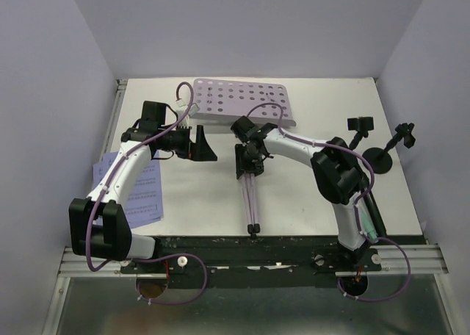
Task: Pack up the instrument practice props
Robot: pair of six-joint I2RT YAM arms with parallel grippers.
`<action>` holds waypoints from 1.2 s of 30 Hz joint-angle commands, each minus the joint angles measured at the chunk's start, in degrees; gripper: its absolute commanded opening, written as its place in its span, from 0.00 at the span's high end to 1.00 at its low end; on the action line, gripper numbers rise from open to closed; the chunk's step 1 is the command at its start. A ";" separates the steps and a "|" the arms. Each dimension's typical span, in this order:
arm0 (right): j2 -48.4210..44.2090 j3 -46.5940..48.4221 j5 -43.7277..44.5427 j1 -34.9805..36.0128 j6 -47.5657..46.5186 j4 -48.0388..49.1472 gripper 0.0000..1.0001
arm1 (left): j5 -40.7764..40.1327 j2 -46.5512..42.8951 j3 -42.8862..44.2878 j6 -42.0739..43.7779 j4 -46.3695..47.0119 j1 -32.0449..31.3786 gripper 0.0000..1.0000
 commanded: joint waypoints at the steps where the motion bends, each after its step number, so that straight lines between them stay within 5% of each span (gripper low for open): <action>1: 2.37 -0.83 0.40 1.25 6.61 -2.13 0.93 | 0.28 -1.59 -0.14 0.00 0.33 0.39 0.01; 4: 2.10 -0.66 -0.57 1.25 6.37 -0.56 0.92 | 0.02 -1.24 0.04 0.18 0.24 0.39 0.01; 5: 2.10 -0.48 -0.75 1.25 5.06 0.32 0.81 | -0.07 -1.24 0.12 0.27 0.07 0.47 0.01; 6: 2.10 -0.05 -0.58 1.25 3.65 0.77 0.55 | -0.16 -1.24 0.21 0.27 -0.11 0.47 0.01; 8: 0.70 0.05 -0.05 1.08 -0.38 0.68 0.25 | -0.07 -1.24 1.09 0.79 -1.25 0.47 0.01; 12: -7.71 -1.27 0.22 -1.82 -4.61 -0.81 0.01 | -0.94 -1.24 5.29 5.26 -6.07 0.56 0.01; 18: -20.04 -1.72 -10.39 -5.69 -23.47 4.46 0.00 | -8.23 -0.19 15.14 17.13 -13.47 0.47 0.01; 23: -26.11 0.91 -13.58 -5.87 -38.96 2.63 0.00 | -19.12 -0.80 20.15 18.55 -11.19 0.56 0.01; 28: -25.67 9.71 9.32 -6.04 -33.89 -10.90 0.00 | -29.58 -6.94 17.90 15.04 -0.76 0.65 0.01; 32: -34.88 0.68 13.22 -6.05 -36.97 -4.34 0.00 | -30.74 -14.68 6.03 15.91 9.89 0.65 0.01; 36: -40.60 -3.46 12.26 -6.05 -39.34 -3.19 0.00 | -31.97 -14.78 2.59 9.78 9.03 0.65 0.01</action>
